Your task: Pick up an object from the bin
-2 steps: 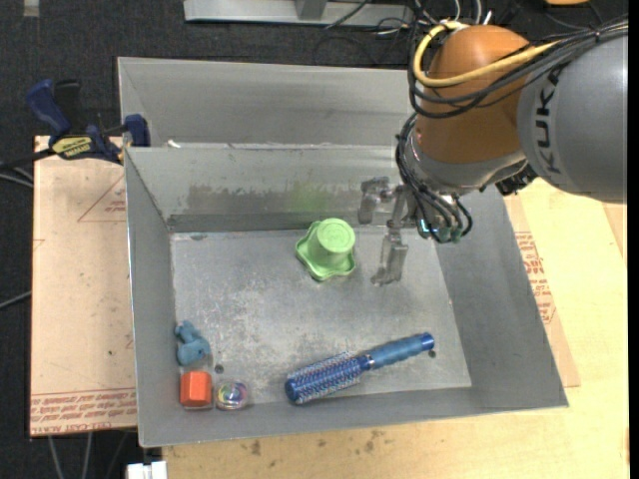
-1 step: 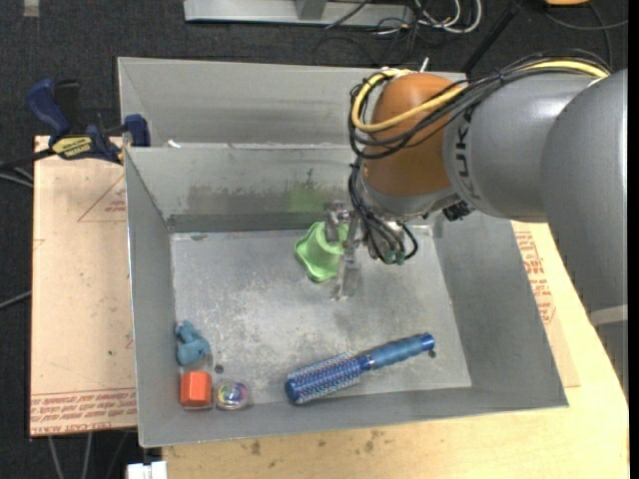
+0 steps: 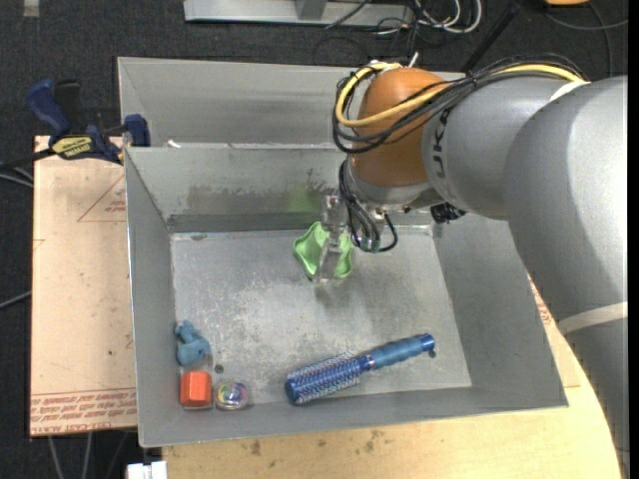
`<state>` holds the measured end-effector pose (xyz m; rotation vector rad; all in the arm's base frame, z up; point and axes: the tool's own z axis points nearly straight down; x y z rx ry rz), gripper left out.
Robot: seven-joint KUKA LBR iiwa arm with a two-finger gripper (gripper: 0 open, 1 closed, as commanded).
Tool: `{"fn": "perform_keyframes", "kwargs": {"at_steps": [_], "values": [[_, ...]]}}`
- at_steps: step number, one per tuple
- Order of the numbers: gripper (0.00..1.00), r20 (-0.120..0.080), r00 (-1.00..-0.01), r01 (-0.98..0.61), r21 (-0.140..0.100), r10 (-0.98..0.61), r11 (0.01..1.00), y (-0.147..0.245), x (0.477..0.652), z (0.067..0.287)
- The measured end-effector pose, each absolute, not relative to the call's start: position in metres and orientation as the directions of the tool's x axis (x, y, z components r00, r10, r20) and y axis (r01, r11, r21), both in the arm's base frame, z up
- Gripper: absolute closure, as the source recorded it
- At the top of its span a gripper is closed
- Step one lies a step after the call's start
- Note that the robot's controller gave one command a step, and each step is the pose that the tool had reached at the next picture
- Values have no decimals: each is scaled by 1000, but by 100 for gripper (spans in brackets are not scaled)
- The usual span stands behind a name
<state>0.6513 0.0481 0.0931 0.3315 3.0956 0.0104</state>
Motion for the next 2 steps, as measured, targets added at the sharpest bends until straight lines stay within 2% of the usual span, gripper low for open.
{"fn": "perform_keyframes", "kwargs": {"at_steps": [1,2], "values": [[0,-21,-989,148,11,148,989,43,663,84],[100,-21,-989,147,11,148,989,43,663,85]]}}
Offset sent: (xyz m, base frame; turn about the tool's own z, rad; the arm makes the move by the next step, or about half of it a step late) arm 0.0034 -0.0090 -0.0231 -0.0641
